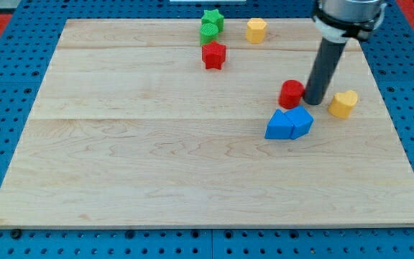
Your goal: Move red circle below red star
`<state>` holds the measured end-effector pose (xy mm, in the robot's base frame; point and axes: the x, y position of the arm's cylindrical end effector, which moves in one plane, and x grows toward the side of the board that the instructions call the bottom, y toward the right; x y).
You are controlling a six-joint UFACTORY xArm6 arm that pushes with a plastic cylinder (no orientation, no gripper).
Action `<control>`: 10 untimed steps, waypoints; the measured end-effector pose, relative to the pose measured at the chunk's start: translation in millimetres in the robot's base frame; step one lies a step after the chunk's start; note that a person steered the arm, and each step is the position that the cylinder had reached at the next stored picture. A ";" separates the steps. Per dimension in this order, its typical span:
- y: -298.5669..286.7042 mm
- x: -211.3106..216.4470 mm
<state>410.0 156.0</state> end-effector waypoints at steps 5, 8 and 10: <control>-56.8 -21.6; -56.8 -23.0; -65.2 -39.6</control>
<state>370.4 90.8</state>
